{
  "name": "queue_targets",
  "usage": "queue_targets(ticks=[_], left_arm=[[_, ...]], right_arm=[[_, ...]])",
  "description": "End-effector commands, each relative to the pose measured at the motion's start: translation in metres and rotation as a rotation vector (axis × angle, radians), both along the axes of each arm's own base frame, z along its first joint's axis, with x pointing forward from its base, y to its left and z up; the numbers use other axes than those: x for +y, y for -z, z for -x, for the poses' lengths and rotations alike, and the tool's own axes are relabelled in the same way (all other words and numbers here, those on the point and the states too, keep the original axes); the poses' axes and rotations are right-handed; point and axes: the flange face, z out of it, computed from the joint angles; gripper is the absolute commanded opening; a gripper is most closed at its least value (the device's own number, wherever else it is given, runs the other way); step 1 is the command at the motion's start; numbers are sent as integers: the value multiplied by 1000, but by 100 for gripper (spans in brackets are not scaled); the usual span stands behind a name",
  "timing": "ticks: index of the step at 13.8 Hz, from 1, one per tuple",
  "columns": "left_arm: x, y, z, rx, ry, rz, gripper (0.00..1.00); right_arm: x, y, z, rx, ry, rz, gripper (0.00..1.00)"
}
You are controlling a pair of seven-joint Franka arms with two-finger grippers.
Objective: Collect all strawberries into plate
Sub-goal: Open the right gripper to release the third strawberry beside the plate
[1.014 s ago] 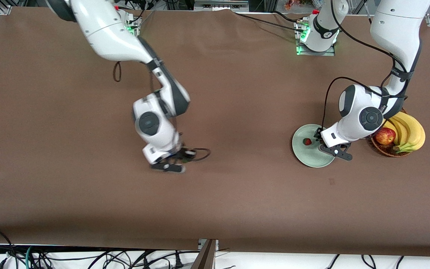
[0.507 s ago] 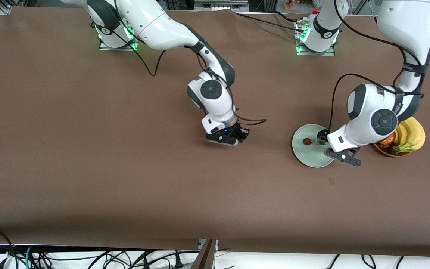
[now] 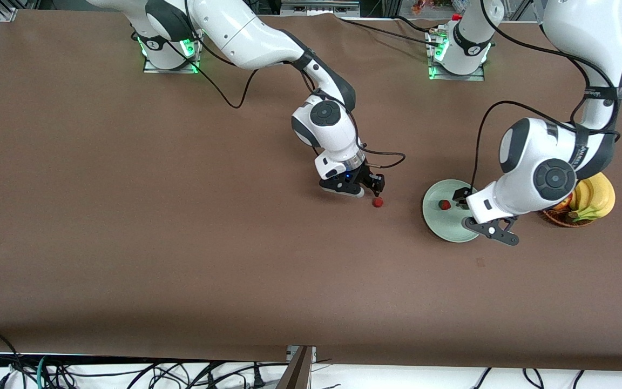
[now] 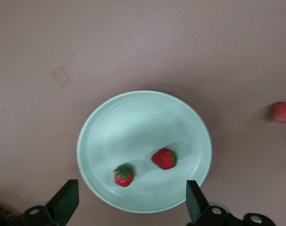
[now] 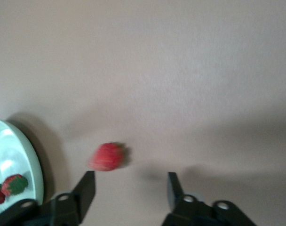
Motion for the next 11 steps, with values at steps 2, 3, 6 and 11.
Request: queue_targets(ticks=[2,3,6,11], left_arm=[[-34,-2,4,1,-51,-25,100],[-34,-2,4,1,-54,-24,100],[-54,12,9,20,-140,-14,100],[-87,44,7,-43,-250,6,100]], right_arm=[[-37,-63,-44,9,26,107,100],[-58,-84,-61,15,9,139,100],[-133,-115,-113,46,-127,240,100],[-268,-124,-181,118,-289,346,100]])
